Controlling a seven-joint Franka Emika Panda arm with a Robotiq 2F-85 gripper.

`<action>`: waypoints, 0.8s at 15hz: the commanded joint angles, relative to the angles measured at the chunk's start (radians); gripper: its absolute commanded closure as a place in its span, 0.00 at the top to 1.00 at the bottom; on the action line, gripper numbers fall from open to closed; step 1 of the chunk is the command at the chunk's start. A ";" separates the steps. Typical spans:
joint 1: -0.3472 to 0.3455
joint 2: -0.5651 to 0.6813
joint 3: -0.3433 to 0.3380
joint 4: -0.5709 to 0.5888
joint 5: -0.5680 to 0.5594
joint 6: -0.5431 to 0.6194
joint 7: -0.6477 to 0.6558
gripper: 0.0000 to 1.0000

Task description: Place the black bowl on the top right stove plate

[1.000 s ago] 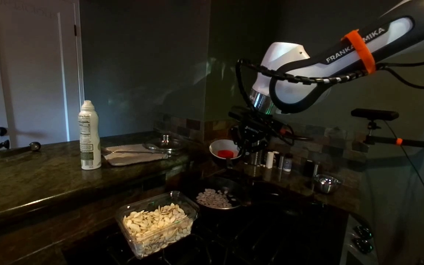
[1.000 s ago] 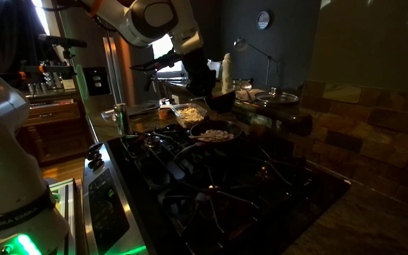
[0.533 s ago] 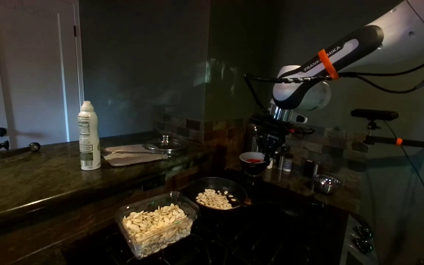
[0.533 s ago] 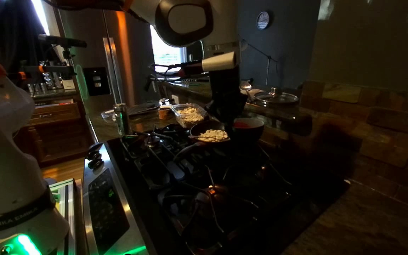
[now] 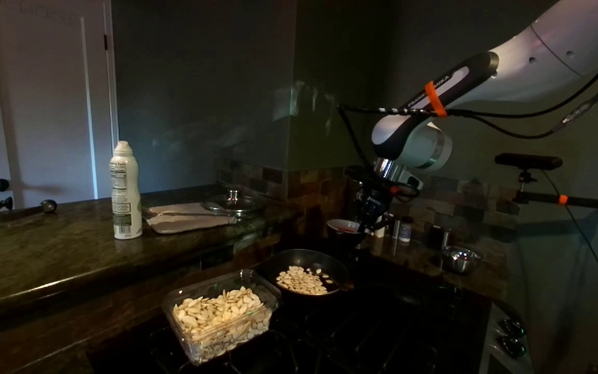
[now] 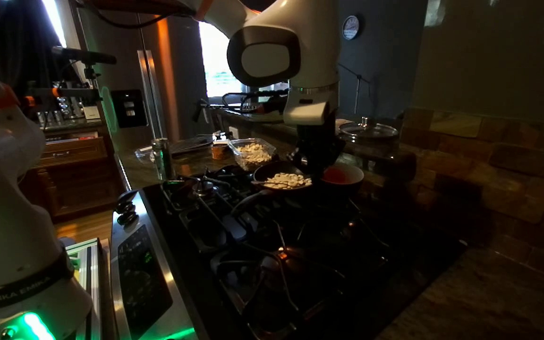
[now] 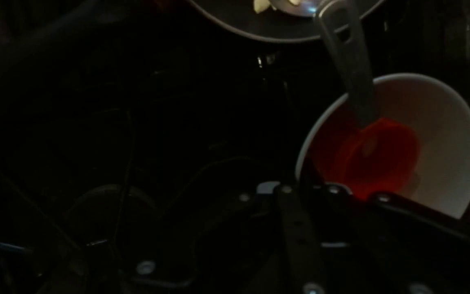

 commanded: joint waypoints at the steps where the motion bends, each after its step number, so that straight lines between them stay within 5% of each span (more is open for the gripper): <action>1: 0.012 0.019 -0.009 -0.002 -0.028 0.148 0.022 0.02; 7: 0.014 0.045 -0.016 -0.018 -0.243 0.193 0.078 0.02; 12: 0.031 0.094 -0.012 -0.006 -0.216 0.185 0.083 0.02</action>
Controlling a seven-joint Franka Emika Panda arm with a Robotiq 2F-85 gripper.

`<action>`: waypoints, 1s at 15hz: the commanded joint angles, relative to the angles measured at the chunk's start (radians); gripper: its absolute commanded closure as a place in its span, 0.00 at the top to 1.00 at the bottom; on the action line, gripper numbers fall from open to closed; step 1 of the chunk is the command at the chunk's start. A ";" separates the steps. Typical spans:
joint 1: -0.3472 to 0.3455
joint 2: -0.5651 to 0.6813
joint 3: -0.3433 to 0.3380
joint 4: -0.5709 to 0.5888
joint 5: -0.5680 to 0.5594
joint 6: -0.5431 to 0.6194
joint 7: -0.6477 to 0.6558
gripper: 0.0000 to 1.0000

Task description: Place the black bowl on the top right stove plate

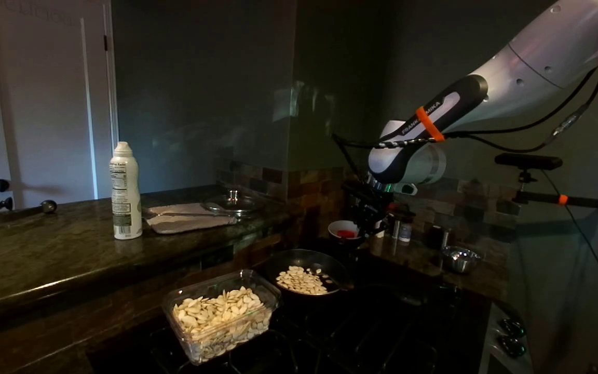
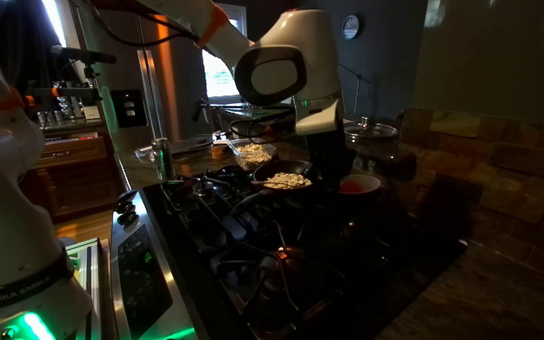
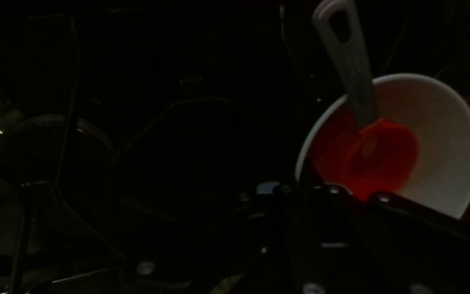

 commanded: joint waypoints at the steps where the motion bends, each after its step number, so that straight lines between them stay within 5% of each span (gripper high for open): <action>1: 0.024 0.036 -0.007 0.015 0.029 -0.003 0.027 0.02; 7: 0.016 0.083 -0.020 0.089 0.147 -0.032 0.020 0.02; 15: 0.022 0.089 -0.058 0.139 0.081 -0.171 0.028 0.02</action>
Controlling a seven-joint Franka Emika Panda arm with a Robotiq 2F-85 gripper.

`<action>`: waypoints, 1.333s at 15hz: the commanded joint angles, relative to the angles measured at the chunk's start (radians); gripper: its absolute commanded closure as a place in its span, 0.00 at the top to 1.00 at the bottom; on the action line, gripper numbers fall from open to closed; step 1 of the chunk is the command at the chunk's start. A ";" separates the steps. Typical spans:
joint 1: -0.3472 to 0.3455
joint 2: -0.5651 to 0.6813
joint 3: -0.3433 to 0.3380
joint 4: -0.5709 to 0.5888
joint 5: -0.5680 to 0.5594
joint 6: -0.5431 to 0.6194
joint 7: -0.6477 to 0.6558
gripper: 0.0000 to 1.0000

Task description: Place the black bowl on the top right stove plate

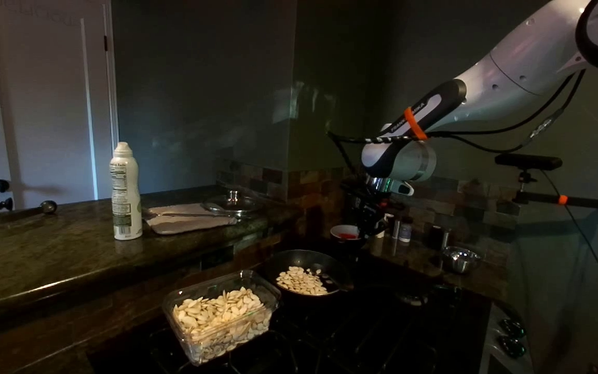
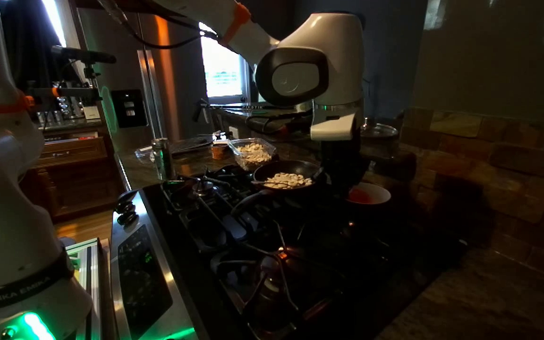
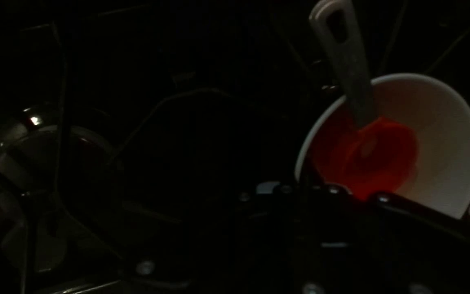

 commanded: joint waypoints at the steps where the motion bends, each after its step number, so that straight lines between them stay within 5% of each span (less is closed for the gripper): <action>1: 0.013 -0.001 -0.004 0.017 0.001 -0.040 0.017 0.02; 7: 0.026 0.003 0.003 0.015 0.003 -0.037 0.026 0.02; 8: 0.028 0.006 0.002 0.016 0.001 -0.039 0.035 0.08; 9: 0.029 0.009 0.002 0.018 0.002 -0.045 0.043 0.33; 11: 0.031 0.009 0.001 0.017 -0.003 -0.047 0.053 0.38; 20: 0.023 -0.123 0.001 0.026 -0.005 -0.090 0.012 1.00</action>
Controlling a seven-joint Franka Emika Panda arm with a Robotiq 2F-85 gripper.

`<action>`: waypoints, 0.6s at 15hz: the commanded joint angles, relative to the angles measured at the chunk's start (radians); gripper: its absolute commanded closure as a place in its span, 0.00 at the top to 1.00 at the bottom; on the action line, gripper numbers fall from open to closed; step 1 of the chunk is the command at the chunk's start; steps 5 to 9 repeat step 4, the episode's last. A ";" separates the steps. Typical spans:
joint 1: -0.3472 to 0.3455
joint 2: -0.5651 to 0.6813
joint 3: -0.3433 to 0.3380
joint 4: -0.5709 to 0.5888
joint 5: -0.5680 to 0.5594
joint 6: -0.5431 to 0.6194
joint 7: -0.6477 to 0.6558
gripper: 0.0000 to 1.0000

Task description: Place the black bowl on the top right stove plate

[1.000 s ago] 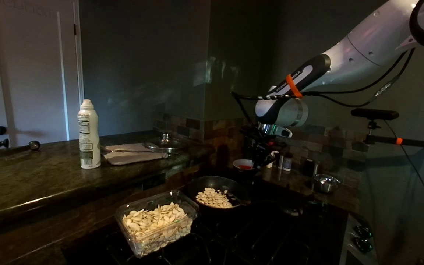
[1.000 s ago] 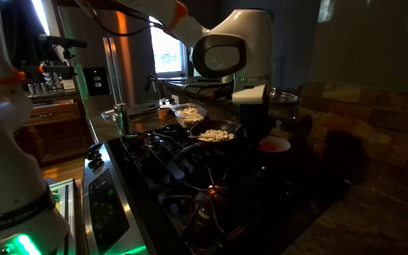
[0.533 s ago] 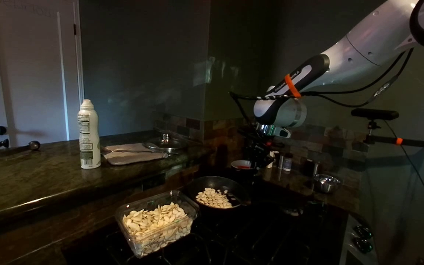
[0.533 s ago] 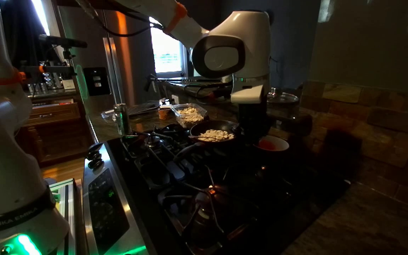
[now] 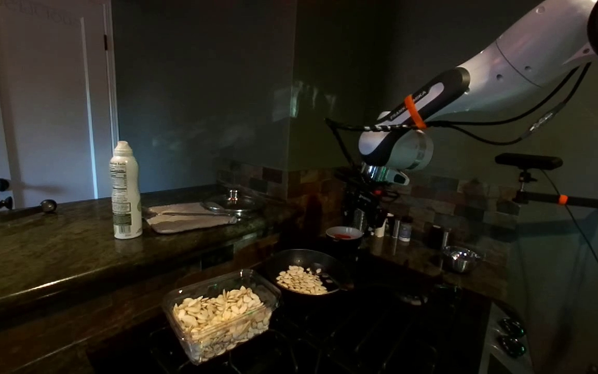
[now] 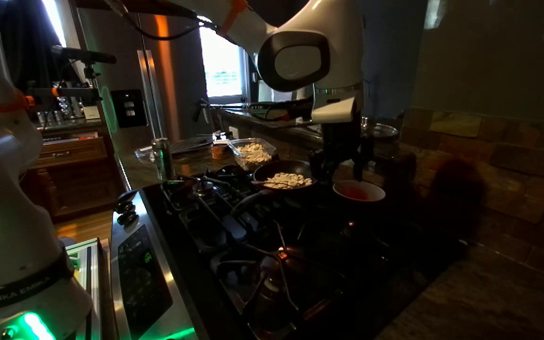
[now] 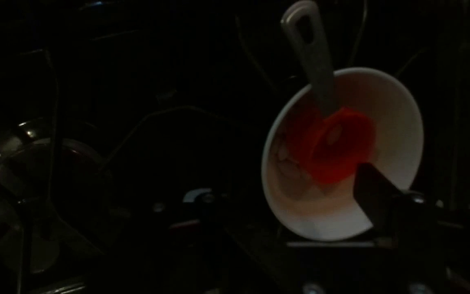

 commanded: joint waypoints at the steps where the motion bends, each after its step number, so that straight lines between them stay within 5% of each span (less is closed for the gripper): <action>1: -0.005 -0.138 0.004 -0.025 0.032 -0.055 -0.093 1.00; 2: -0.009 -0.207 0.007 -0.060 0.067 -0.059 -0.191 1.00; 3: -0.006 -0.081 0.005 0.009 0.023 -0.027 -0.084 1.00; 9: -0.009 -0.112 0.006 0.007 0.029 -0.036 -0.102 1.00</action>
